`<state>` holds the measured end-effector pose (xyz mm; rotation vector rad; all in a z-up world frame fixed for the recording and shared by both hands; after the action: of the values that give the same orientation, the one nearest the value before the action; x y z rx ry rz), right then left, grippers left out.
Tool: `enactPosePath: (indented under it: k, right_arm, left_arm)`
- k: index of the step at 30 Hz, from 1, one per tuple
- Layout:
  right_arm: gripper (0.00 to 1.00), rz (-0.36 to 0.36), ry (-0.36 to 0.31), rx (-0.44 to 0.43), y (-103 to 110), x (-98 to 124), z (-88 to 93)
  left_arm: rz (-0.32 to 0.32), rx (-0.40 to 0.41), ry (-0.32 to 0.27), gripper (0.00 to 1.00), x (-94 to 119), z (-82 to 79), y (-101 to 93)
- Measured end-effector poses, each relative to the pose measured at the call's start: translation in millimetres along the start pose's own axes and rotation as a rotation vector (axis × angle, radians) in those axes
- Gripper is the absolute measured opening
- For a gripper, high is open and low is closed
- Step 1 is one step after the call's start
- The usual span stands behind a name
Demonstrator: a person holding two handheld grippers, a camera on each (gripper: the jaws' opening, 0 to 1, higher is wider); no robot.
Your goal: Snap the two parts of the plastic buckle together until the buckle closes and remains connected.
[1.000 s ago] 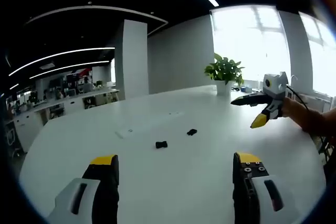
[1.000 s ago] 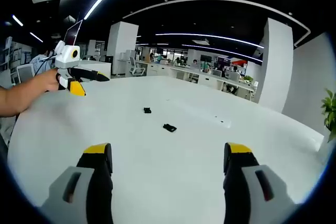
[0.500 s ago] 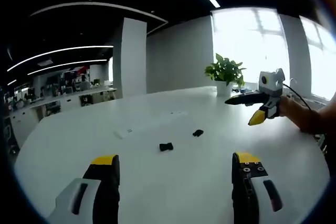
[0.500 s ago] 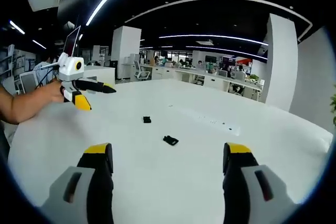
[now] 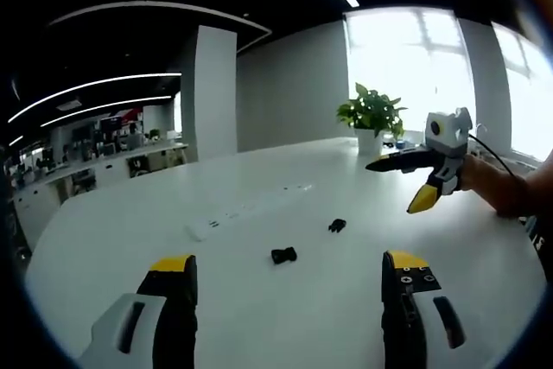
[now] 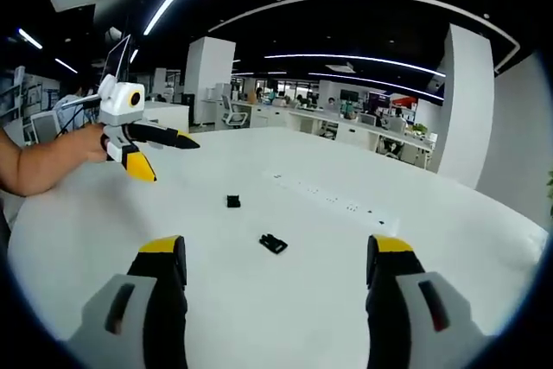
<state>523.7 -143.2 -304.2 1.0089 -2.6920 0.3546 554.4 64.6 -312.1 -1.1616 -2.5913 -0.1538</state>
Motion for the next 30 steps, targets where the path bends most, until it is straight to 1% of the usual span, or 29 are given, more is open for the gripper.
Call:
enactPosePath:
  k: [5,8,10,15,20,26,30]
  right_arm:
    - [0.84,0.0,-0.003,0.0,-1,1,-1.7]
    - [0.84,0.0,-0.005,0.008,-2,1,-3.2]
    - [0.84,-0.001,-0.004,0.013,-3,-3,-4.6]
    - [0.81,-0.009,0.008,0.029,-3,-13,-5.1]
    - [0.81,-0.025,0.011,0.03,-1,-15,-4.7]
    - [0.81,-0.028,0.019,0.031,-4,-21,-5.0]
    - [0.8,-0.029,0.025,0.047,-6,-28,-6.4]
  left_arm:
    - [0.014,-0.001,-0.002,0.89,-7,-5.9,-4.0]
    - [0.016,-0.017,0.01,0.89,-13,-5.3,-3.5]
    - [0.016,-0.021,0.017,0.89,-16,-5.4,-1.5]
    - [0.036,0.01,0.014,0.89,-24,-10.1,-1.2]
    - [0.046,0.005,0.009,0.89,-30,-15.2,-1.1]
    - [0.046,0.008,0.021,0.9,-36,-14.3,5.9]
    - [0.041,0.013,0.026,0.9,-36,-13.1,10.4]
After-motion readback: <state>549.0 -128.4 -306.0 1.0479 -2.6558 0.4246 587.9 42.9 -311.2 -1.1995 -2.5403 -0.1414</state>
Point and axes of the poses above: the point that each gripper's makers call its tool centre point, and the gripper's own axes: x roughly backward along the fingers, y roughly to its left, z roughly out of its underside, the point moved 2 cm from there along x, roughly backward along the fingers, and after that the axes turned 4 degrees about -z, right-handed, at the moved point
